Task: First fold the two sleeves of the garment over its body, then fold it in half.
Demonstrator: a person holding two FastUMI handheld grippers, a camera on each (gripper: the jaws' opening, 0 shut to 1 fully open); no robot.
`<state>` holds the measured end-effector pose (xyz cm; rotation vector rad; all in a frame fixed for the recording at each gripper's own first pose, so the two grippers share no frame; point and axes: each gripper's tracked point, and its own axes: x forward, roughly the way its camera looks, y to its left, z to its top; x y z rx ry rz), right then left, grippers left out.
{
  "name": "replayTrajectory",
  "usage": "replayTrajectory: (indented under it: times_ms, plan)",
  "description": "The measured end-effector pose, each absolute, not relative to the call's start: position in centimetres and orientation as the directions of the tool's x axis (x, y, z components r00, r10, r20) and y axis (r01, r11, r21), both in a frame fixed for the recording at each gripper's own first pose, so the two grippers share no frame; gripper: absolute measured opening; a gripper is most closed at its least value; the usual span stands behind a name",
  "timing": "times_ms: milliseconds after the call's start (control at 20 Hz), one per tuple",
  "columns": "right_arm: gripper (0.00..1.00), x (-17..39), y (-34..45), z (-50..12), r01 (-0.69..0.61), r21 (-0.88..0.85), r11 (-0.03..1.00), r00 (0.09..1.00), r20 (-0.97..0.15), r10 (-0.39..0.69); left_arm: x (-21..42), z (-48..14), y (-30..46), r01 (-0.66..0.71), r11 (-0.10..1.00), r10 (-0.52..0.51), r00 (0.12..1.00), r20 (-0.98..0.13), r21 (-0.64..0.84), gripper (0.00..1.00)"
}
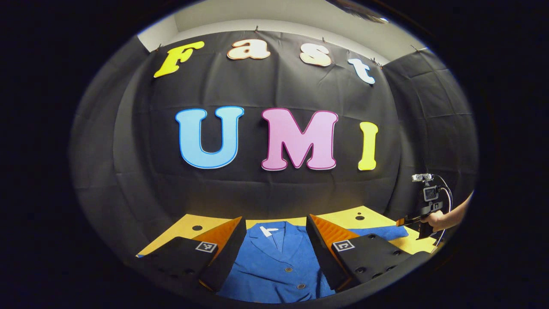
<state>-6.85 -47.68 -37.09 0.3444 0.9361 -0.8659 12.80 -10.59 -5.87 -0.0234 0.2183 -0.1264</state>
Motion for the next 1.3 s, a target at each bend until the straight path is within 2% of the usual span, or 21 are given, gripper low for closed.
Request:
replayTrajectory:
  times_ms: [100,300,600,650,700,900,950,1100,1300]
  plan:
    - [0.97,-7.4,-48.7,-39.8,0.798,-0.105,0.594,0.24,-0.849,-0.471,13.0,-6.3,-11.6,0.123,0.992,-0.128,0.962,-0.242,-0.037,0.8]
    - [0.98,-7.6,-48.2,-43.2,0.777,-0.154,0.61,0.153,-0.894,-0.421,13.5,-6.7,-13.9,0.133,0.991,-0.137,0.953,-0.269,-0.033,0.8]
    - [0.96,-8.0,-49.9,-41.9,0.796,-0.079,0.6,0.191,-0.908,-0.373,13.5,-5.2,-16.2,0.123,0.991,-0.131,0.962,-0.241,-0.046,0.8]
    - [0.91,-7.9,-49.6,-41.7,0.779,-0.079,0.622,0.205,-0.906,-0.371,13.5,-5.0,-16.7,0.132,0.99,-0.14,0.963,-0.229,-0.053,0.8]
    - [0.7,-7.4,-49.1,-42.0,0.764,-0.07,0.642,0.222,-0.905,-0.363,13.7,-4.8,-17.1,0.142,0.988,-0.151,0.964,-0.219,-0.058,0.8]
    - [0.17,-5.4,-47.5,-42.4,0.746,-0.047,0.665,0.252,-0.904,-0.346,13.5,-4.2,-16.4,0.139,0.989,-0.146,0.968,-0.203,-0.048,0.8]
    - [0.08,-4.8,-46.8,-42.5,0.727,-0.007,0.686,0.288,-0.905,-0.314,13.1,-4.5,-16.1,0.129,0.99,-0.138,0.968,-0.208,-0.054,0.8]
    - [0.05,-3.0,-44.1,-41.7,0.654,0.031,0.756,0.341,-0.904,-0.258,11.9,-5.1,-15.1,0.099,0.991,-0.116,0.967,-0.228,-0.087,0.8]
    - [0.05,2.5,-38.2,-37.0,0.517,0.099,0.85,0.48,-0.856,-0.193,10.3,-5.8,-12.4,0.043,0.994,-0.066,0.968,-0.24,-0.1,0.8]
